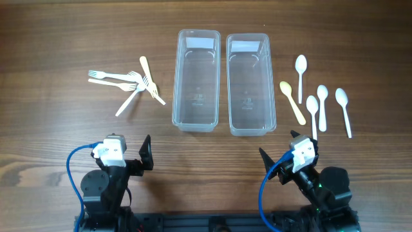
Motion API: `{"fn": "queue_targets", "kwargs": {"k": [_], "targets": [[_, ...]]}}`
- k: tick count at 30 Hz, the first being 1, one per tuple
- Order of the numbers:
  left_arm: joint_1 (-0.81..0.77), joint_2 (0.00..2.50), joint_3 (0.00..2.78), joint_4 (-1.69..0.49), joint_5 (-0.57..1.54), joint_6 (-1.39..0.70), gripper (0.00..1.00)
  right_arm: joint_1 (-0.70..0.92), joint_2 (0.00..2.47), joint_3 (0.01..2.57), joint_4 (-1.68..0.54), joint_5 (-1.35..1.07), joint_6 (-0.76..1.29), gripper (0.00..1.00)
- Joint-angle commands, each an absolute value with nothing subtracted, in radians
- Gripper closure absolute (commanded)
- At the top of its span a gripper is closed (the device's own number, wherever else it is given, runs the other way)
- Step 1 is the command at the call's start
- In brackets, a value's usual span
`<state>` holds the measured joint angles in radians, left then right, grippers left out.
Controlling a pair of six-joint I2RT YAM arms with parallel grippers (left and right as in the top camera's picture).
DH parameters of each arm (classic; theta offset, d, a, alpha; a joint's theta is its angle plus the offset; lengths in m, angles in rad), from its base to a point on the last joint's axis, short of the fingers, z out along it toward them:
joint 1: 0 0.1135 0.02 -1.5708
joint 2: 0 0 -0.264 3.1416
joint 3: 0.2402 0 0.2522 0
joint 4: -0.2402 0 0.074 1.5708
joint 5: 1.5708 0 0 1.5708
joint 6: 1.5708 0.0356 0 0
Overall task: Pack container
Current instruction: 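Raise both arms from rest toward the cutlery piles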
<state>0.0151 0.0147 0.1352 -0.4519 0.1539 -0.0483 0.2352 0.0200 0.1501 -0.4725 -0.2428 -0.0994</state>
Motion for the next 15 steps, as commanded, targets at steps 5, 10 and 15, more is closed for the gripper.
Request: {"fn": "queue_targets", "kwargs": {"k": [5,10,15], "targets": [[0.023,0.010,0.131,-0.449,0.148,-0.030,0.00,0.238,0.007,0.156,-0.535,-0.150,-0.117,0.00],[0.023,0.010,0.131,-0.449,0.148,-0.030,0.00,0.238,0.007,0.156,-0.535,-0.149,-0.117,0.00],[0.023,0.010,0.131,-0.449,0.148,-0.030,0.00,0.238,0.007,0.156,-0.498,-0.162,-0.110,0.00]]}}
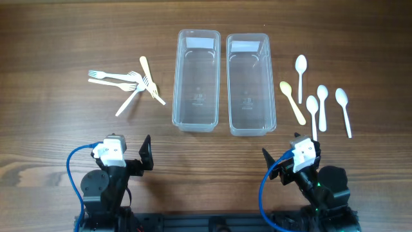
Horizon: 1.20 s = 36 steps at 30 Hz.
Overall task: Pack container
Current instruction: 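Raise both arms from rest toward the cutlery piles, then lower the right gripper onto the yellow spoon and grasp it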
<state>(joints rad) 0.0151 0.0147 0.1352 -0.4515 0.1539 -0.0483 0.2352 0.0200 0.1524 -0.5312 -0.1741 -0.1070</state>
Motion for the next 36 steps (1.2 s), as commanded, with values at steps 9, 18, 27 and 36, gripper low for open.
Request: {"fn": "queue_targets", "kwargs": {"k": [9,18,27,36], "targets": [[0.023,0.010,0.131,-0.423,0.165,-0.049,0.00,0.238,0.007,0.156,-0.402,-0.359,-0.098,0.00],[0.023,0.028,0.175,-0.361,0.142,-0.146,0.00,0.238,0.126,0.267,-0.271,-0.284,0.011,0.00],[0.023,0.528,0.508,-0.375,0.077,-0.139,0.00,0.237,0.763,0.750,-0.387,-0.160,-0.004,0.00],[0.032,1.244,1.085,-0.532,0.077,-0.135,0.00,0.130,1.250,1.258,-0.704,-0.384,-0.031,0.00]]}}
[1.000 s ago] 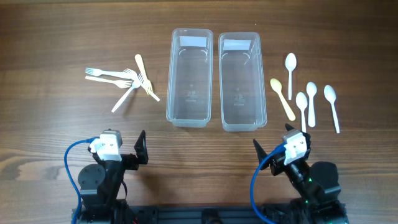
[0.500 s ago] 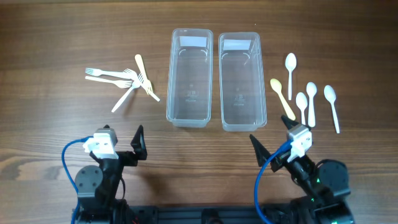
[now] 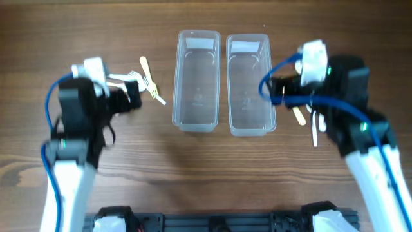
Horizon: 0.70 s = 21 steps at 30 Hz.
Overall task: Pack container
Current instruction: 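Lower the right gripper onto the yellow spoon and grasp it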
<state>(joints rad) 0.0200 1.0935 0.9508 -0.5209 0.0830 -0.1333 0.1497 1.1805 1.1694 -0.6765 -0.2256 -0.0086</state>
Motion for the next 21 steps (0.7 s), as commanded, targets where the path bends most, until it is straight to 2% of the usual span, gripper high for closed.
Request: {"fn": "queue_targets", "kwargs": {"k": [1,5,9,13,18,21], "targets": [[0.032,1.290,1.119,-0.523,0.077,-0.135,0.00,0.124,1.264,1.265,-0.699,-0.387,-0.046,0.00],[0.032,1.364,1.155,-0.432,0.077,-0.134,0.00,0.006,1.331,1.284,-0.720,-0.384,0.071,0.00],[0.032,1.367,1.155,-0.350,0.077,-0.136,0.00,-0.118,1.438,1.286,-0.801,-0.394,0.058,0.00],[0.032,1.367,1.155,-0.347,0.077,-0.136,0.00,-0.129,1.554,1.329,-0.871,-0.190,-0.008,0.00],[0.032,1.368,1.155,-0.347,0.077,-0.136,0.00,-0.129,1.615,1.357,-0.869,-0.231,-0.165,0.00],[0.032,1.369,1.155,-0.360,0.077,-0.136,0.00,-0.129,1.654,1.357,-0.909,-0.102,-0.155,0.00]]}}
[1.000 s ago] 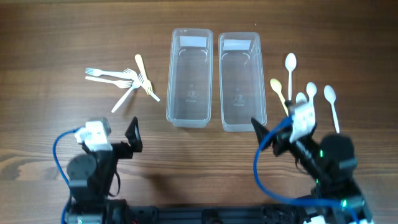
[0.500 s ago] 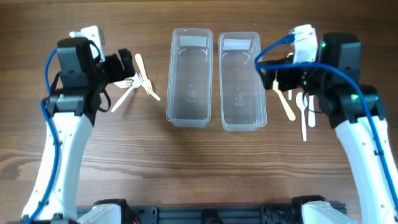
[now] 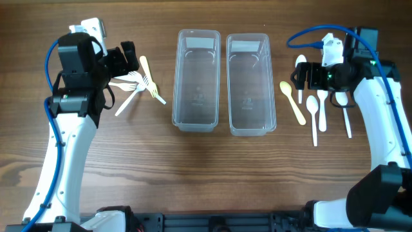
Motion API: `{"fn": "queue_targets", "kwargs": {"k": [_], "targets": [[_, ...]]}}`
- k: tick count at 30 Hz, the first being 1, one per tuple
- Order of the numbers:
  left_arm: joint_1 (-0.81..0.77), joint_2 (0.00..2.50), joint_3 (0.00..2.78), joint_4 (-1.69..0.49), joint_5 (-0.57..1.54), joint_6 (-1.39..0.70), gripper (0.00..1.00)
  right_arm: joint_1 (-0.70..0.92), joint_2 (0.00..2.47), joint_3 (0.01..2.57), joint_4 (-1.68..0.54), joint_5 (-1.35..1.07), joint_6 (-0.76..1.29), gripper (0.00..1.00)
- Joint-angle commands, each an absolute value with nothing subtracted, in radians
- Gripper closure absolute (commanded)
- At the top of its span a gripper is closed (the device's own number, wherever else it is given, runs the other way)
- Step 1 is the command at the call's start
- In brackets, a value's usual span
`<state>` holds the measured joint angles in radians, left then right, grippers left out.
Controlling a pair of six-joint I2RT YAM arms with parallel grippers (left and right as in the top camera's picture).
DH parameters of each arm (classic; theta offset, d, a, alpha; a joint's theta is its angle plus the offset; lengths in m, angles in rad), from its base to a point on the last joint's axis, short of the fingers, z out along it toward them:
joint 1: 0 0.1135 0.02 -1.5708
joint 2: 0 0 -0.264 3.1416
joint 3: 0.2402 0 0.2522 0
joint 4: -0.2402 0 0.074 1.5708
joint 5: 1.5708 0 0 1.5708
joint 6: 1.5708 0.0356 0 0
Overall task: Pack container
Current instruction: 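Lower the right gripper onto the yellow spoon and grasp it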
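Observation:
Two clear rectangular containers stand side by side at mid-table, the left one [image 3: 177, 77] and the right one [image 3: 272, 84], both with nothing inside. A heap of white forks [image 3: 131, 86] with one cream fork [image 3: 150, 80] lies left of them. My left gripper [image 3: 127, 59] hovers open over the heap's upper edge. Right of the containers lie a yellow spoon [image 3: 293, 101] and several white spoons [image 3: 322, 106]. My right gripper [image 3: 301, 76] hangs open above the spoons nearest the containers. Neither gripper holds anything.
The wooden table [image 3: 206, 174] carries only the containers and the cutlery. Both arms reach in from the front corners, the left along the left edge and the right along the right edge.
The left gripper has shifted slightly toward the fork heap. The right gripper has moved right, from beside the right container to above the spoons. The cutlery and containers are unmoved.
Both arms first rested folded at the table's front edge, grippers open, and stayed so half a second later. Then both were extended, left near the forks, right beside the right container. Now each gripper hovers over its own cutlery group.

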<state>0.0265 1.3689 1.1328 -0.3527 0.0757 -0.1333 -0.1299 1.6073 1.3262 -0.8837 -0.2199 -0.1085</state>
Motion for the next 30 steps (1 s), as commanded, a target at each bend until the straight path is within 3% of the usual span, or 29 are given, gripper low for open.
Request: {"fn": "queue_targets", "kwargs": {"k": [1,5,9,14,19,30], "targets": [[0.032,1.369,1.155,-0.363,0.077,-0.136,0.00,-0.128,1.672,1.357,-0.922,-0.100,-0.158,0.00],[0.032,1.369,1.155,-0.370,0.077,-0.136,0.00,-0.109,1.770,1.356,-0.940,-0.116,-0.157,0.05],[0.032,1.369,1.155,-0.390,0.077,-0.136,0.00,-0.081,1.850,1.356,-0.947,-0.119,-0.154,0.20],[0.032,1.370,1.152,-0.414,0.077,-0.136,0.00,-0.064,1.895,1.349,-0.941,-0.109,-0.155,0.22],[0.032,1.371,1.149,-0.416,0.077,-0.136,0.00,-0.059,1.940,1.347,-0.939,-0.104,-0.154,0.36],[0.032,1.371,1.149,-0.418,0.077,-0.136,0.00,-0.028,2.006,1.346,-0.917,-0.024,-0.157,0.39]]}}
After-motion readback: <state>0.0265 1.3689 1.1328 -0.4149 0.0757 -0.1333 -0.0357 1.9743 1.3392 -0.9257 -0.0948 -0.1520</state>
